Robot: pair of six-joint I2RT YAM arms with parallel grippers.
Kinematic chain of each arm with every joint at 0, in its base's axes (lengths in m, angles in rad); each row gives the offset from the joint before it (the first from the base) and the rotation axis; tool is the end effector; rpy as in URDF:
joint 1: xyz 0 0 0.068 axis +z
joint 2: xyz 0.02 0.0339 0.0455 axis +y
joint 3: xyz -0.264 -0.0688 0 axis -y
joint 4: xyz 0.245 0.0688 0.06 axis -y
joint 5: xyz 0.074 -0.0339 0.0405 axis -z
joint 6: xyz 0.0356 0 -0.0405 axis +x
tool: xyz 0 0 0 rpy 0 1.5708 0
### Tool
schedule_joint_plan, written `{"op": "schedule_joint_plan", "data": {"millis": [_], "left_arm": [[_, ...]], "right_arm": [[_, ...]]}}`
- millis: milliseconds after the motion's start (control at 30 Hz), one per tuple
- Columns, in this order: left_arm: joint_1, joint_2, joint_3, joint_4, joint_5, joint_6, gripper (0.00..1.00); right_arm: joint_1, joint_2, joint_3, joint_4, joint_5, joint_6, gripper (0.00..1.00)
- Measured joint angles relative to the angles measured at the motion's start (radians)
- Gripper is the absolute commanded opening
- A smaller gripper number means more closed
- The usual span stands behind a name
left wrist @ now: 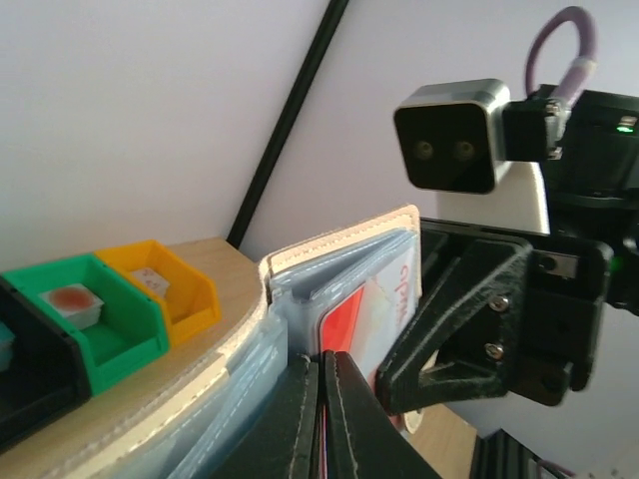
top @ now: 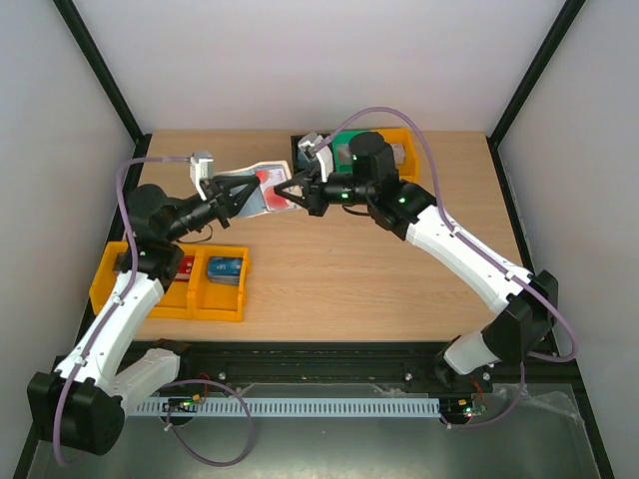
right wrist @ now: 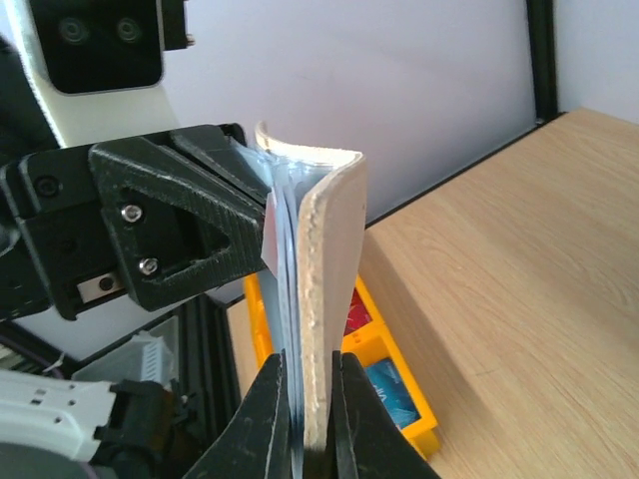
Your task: Take the credit cards out of the card holder
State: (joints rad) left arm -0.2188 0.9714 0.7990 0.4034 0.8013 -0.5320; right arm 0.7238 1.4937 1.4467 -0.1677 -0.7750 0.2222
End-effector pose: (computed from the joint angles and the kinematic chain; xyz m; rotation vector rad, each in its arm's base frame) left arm 0.2081 -0.0725 0.3712 0.4969 1.4299 -1.1439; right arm 0.2415 0.2467 0.4040 -1.0419 1.6312 1.3427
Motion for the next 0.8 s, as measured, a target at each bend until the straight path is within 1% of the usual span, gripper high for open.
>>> {"op": "schedule_joint_plan", "data": {"millis": [100, 267, 367, 400, 467, 600, 733, 800], "left_arm": [[0.002, -0.012, -0.015, 0.029, 0.037, -0.027, 0.02], [0.002, -0.017, -0.033, 0.115, 0.073, -0.091, 0.03], [0.002, -0.013, -0.031, 0.124, 0.078, -0.098, 0.20], [0.002, -0.011, -0.031, 0.130, 0.084, -0.104, 0.24], [0.002, -0.008, -0.029, 0.133, 0.091, -0.109, 0.28], [0.002, -0.003, -0.028, 0.118, 0.080, -0.099, 0.27], [0.002, -0.002, -0.026, 0.064, 0.056, -0.056, 0.28], [0.002, -0.002, -0.020, 0.023, 0.033, -0.026, 0.27]], "right_arm": [[-0.016, -0.011, -0.023, 0.027, -0.074, 0.002, 0.05], [-0.029, -0.018, -0.030, 0.054, -0.146, 0.002, 0.03], [-0.031, -0.017, -0.030, 0.061, -0.154, 0.001, 0.02], [-0.029, -0.016, -0.031, 0.061, -0.149, -0.003, 0.02], [-0.024, -0.013, -0.032, 0.061, -0.128, -0.020, 0.02], [-0.003, -0.011, -0.030, 0.047, -0.068, -0.072, 0.02], [0.016, -0.008, -0.029, 0.029, -0.012, -0.102, 0.02], [0.033, 0.002, -0.013, 0.002, 0.033, -0.126, 0.02]]}}
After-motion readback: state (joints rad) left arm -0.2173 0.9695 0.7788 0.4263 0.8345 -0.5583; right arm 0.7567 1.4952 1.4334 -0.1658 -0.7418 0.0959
